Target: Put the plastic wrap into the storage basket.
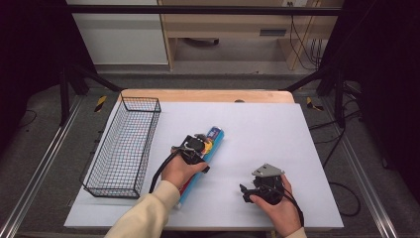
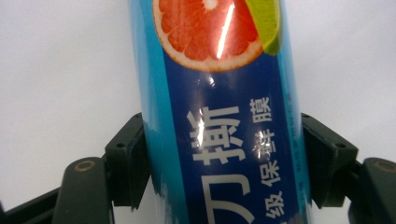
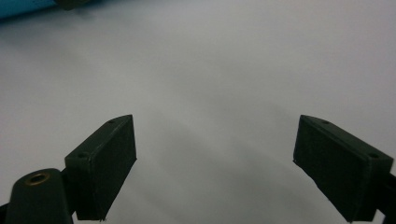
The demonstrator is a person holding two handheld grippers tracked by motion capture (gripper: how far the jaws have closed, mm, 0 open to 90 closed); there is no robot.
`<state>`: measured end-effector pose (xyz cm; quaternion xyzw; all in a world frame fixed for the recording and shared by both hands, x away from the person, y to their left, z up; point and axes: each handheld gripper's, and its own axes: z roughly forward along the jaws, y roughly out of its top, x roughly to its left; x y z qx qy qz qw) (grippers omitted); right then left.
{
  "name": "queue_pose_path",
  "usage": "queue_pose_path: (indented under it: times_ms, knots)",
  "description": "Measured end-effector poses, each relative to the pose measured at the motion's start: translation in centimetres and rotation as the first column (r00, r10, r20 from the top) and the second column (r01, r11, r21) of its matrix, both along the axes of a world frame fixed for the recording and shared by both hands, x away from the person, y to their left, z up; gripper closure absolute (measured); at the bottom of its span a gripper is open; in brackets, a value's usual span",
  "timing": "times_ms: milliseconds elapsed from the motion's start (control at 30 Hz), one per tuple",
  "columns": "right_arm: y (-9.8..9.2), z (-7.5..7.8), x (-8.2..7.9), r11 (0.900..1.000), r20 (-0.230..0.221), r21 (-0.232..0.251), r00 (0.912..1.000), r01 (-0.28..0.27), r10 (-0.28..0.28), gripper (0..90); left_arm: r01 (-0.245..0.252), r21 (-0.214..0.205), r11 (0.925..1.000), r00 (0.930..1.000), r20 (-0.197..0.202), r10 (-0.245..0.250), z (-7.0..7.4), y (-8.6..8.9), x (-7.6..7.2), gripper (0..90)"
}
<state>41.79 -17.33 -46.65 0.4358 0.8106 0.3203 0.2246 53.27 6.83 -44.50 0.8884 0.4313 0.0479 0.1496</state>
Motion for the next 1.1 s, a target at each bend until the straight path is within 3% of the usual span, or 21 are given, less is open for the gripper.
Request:
queue_pose_path:
  times_ms: [667,700,933,1100]
  knots:
    - [0.01,-0.10,0.01,0.9999,-0.009,-0.009,0.9999,-0.005,0.005,13.2,0.004,0.007,1.0000,1.0000,-0.004,-0.004,-0.28,-0.24,0.14,27.7]
    - [0.07,-0.08,-0.04,1.0000,-0.025,0.002,0.9997,-0.005,0.005,13.1,0.005,0.006,1.0000,1.0000,-0.004,-0.005,-0.30,-0.24,0.15,27.7]
    - [0.05,-0.15,0.01,0.9998,-0.007,-0.016,0.9999,-0.010,0.010,13.1,0.005,0.005,1.0000,0.9999,-0.012,-0.005,-0.40,-0.26,0.22,27.6]
    - [0.06,-0.15,0.00,0.9998,-0.008,-0.013,0.9999,-0.012,0.012,13.1,-0.021,-0.008,0.9997,0.9994,-0.026,0.021,-0.35,-0.13,0.36,29.0]
